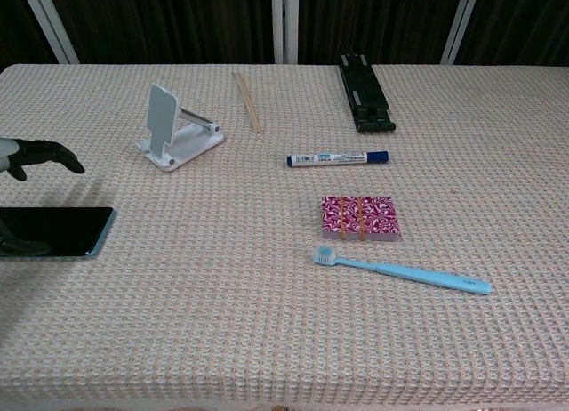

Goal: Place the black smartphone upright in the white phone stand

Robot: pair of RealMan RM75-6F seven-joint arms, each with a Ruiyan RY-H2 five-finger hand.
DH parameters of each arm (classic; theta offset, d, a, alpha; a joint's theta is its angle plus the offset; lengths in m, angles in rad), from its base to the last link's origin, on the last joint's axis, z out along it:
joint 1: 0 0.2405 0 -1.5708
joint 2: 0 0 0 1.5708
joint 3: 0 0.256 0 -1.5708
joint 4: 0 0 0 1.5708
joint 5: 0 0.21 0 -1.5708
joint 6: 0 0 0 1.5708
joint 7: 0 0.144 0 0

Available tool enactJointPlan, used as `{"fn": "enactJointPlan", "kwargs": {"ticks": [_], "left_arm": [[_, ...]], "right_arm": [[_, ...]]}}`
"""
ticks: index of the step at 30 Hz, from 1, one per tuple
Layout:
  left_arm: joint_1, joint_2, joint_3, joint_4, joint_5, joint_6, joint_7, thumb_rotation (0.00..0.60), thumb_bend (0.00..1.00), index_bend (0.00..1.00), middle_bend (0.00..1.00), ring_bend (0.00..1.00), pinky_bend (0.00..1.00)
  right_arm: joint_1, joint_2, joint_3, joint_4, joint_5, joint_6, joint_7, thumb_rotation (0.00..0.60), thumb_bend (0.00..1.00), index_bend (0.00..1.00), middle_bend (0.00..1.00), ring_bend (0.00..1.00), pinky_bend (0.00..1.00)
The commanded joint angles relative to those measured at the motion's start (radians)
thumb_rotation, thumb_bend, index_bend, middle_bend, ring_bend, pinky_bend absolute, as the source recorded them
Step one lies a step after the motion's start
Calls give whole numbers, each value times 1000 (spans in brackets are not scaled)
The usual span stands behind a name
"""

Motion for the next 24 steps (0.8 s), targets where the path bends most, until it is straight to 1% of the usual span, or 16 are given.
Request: {"fn": "enactJointPlan", "kwargs": {"ticks": [1, 5, 11, 17, 24], "left_arm": [[-23, -6, 0, -8, -48, -12, 51, 480, 134, 237, 93, 92, 237], [-43, 5, 13, -27, -90, -34, 96, 488, 135, 247, 85, 91, 235], [-57, -16, 26, -13, -123, -23, 131, 574, 134, 222, 80, 90, 233], [-63, -27, 28, -3, -125, -2, 127, 588, 137, 229, 79, 90, 233], [-79, -29, 33, 5, -150, -14, 128, 595, 164, 253, 79, 90, 233]], "right_arm": [[0, -1, -1, 2, 2, -3, -1, 600, 200, 0, 0, 0, 0], [0, -2, -3, 3, 5, -8, -3, 600, 200, 0, 0, 0, 0], [-3, 1, -2, 1, 12, -7, -5, 600, 200, 0, 0, 0, 0], [-2, 3, -3, -1, 14, -11, -7, 600, 200, 0, 0, 0, 0], [0, 1, -4, -1, 17, -20, -10, 600, 200, 0, 0, 0, 0]]}}
